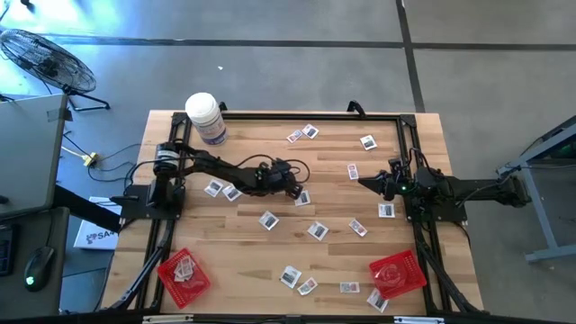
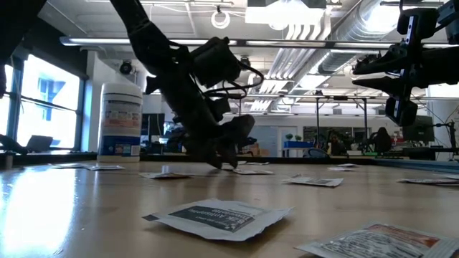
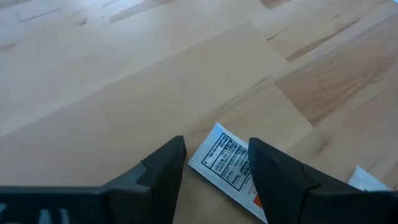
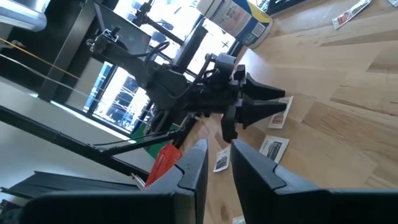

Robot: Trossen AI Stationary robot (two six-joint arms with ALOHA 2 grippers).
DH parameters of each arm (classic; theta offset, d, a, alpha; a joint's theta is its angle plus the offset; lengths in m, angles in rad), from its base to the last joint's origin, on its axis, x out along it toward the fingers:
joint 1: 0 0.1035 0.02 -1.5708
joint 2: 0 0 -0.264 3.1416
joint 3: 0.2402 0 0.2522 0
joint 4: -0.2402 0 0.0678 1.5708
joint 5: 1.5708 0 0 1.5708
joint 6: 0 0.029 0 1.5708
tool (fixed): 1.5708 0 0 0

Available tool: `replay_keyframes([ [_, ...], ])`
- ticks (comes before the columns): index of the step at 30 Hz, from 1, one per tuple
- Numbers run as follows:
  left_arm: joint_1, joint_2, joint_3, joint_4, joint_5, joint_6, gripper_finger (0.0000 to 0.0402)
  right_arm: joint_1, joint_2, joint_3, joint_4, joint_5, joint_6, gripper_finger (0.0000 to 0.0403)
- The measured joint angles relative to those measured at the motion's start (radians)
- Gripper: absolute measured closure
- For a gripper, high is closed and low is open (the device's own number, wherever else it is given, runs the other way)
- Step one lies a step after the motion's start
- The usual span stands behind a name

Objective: Pick & Place First Aid Supplies
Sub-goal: Put the ointment pack into the left red bin

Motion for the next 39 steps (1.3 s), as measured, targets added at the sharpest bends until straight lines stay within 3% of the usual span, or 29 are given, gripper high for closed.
replay_keyframes([
  [10, -0.003, -0.013, 0.002, -0.166, 0.026, 0.057, 0.0223, 0.0, 0.0, 0.0, 0.0, 0.0, 0.0, 0.0339],
  [18, -0.038, -0.012, 0.044, -0.35, 0.002, -0.011, 0.0223, 0.0, 0.0, 0.0, 0.0, 0.0, 0.0, 0.0339],
  [26, -0.117, -0.013, 0.054, -0.44, 0.067, -0.153, 0.0253, 0.0, 0.0, 0.0, 0.0, 0.0, 0.0, 0.0339],
  [39, -0.318, -0.14, 0.046, -0.479, 0.15, -0.181, 0.0268, 0.0, -0.002, 0.0, -0.002, 0.0, 0.0, 0.0339],
])
